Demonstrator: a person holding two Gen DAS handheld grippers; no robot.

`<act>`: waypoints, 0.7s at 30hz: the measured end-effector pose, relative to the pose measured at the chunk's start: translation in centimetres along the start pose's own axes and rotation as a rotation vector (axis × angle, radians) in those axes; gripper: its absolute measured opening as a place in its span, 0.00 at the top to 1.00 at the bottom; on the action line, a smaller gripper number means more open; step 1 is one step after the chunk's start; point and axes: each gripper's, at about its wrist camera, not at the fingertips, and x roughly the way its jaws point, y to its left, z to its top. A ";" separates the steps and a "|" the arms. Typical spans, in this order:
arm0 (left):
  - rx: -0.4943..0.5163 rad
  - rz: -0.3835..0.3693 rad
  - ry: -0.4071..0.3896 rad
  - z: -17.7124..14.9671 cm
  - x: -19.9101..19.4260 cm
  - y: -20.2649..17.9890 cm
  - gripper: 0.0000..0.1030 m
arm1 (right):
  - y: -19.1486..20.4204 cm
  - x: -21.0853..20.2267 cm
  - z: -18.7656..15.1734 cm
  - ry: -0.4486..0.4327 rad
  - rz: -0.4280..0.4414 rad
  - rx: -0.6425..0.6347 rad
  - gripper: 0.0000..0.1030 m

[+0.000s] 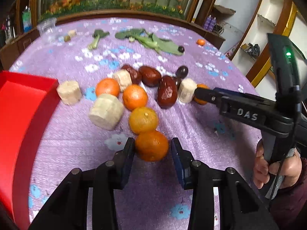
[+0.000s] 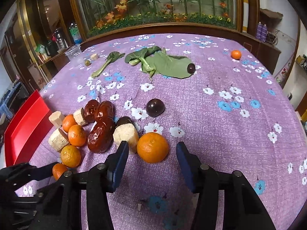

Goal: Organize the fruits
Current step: 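Close the left tool on a mandarin orange while the right tool grasps another orange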

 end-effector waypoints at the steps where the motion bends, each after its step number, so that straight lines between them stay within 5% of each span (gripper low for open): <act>1: -0.003 0.002 -0.006 0.1 -0.1 0.0 0.64 | -0.2 0.0 0.0 -0.004 0.004 0.003 0.46; 9: -0.007 0.014 -0.005 0.0 -0.1 0.0 0.69 | -1.5 1.0 -0.3 0.030 0.102 0.067 0.44; 12: -0.013 0.008 -0.014 -0.3 -0.4 0.0 0.69 | -1.2 1.0 -0.5 0.031 0.096 0.060 0.65; 21: -0.045 -0.007 -0.073 -0.8 -3.0 0.9 0.69 | -0.9 -1.5 -1.0 -0.014 0.115 0.084 0.65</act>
